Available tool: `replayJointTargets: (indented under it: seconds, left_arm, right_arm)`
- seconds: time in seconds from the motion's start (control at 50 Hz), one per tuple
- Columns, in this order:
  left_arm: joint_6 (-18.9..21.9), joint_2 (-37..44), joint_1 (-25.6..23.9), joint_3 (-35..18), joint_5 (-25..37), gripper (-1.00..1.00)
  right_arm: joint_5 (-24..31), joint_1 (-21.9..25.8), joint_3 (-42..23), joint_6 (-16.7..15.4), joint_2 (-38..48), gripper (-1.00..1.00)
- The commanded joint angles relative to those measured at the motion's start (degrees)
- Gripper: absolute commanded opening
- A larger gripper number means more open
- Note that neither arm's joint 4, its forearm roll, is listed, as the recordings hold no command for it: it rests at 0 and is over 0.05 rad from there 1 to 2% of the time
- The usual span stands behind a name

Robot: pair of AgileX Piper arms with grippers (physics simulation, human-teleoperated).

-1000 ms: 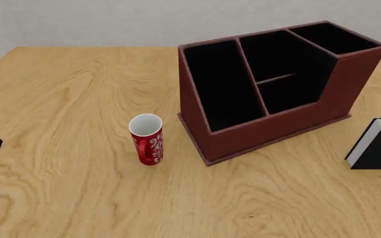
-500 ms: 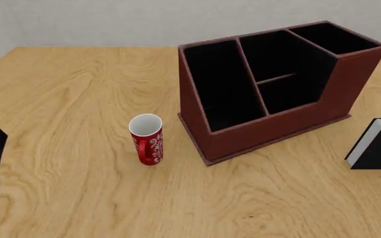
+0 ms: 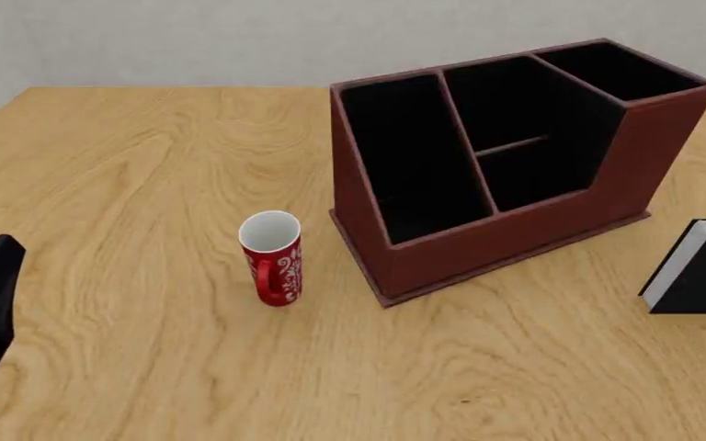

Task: Pick up the book and place it in the left compartment of the caddy.

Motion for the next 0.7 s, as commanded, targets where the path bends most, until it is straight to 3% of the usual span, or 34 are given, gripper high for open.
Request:
replayJointTargets:
  seconds: [0.02, 0.38, 0.7]
  left_arm:
    - [-0.2, 1.9, 0.7, 0.8, -2.3, 1.0]
    - [0.4, 6.5, 1.5, 1.4, -7.2, 1.0]
    - [0.6, 6.7, 2.1, 1.4, -7.3, 1.0]
  right_arm:
    - [-2.2, -0.2, -1.1, -1.6, 3.2, 1.0]
    - [-5.5, 1.8, -2.9, -1.4, 8.8, 1.0]
    - [-6.5, 2.5, -1.0, -1.5, 10.6, 1.0]
